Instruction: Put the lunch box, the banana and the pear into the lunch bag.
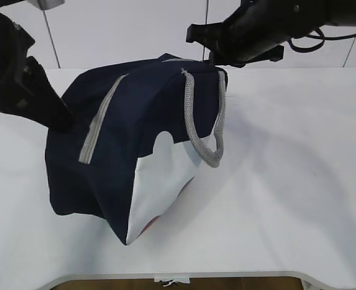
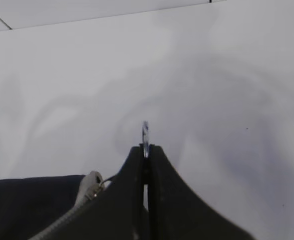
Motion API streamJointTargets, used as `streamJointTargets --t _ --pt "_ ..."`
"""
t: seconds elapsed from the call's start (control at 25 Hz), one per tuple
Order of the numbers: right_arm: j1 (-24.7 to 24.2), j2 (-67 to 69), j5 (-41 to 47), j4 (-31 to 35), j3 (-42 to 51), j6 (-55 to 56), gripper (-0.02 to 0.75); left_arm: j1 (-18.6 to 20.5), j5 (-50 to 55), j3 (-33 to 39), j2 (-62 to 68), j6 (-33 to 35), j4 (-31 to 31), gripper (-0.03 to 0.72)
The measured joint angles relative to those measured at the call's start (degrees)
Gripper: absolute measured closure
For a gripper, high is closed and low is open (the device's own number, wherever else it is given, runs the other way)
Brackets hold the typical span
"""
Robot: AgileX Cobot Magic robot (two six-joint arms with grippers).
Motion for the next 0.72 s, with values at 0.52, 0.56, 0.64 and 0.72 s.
streamJointTargets --t 0.52,0.56,0.64,0.72 --pt "-0.33 0.00 4.31 9.34 -0.38 -6.62 0.737 0.00 -0.37 -0.12 -0.58 -5.87 -0.22 0.270" --pt "-0.33 0.00 4.72 10.72 -0.95 -7.59 0.737 0.00 -0.83 -0.43 -0.58 -6.28 -0.22 0.251" --pt "-0.33 0.00 5.00 13.30 -1.93 -9.60 0.737 0.00 -1.18 -2.12 -0.58 -6.76 -0.56 0.232" --pt "-0.33 0.00 5.15 15.45 -2.80 -11.60 0.737 0.00 -2.25 -4.30 -0.58 -7.06 -1.44 0.226"
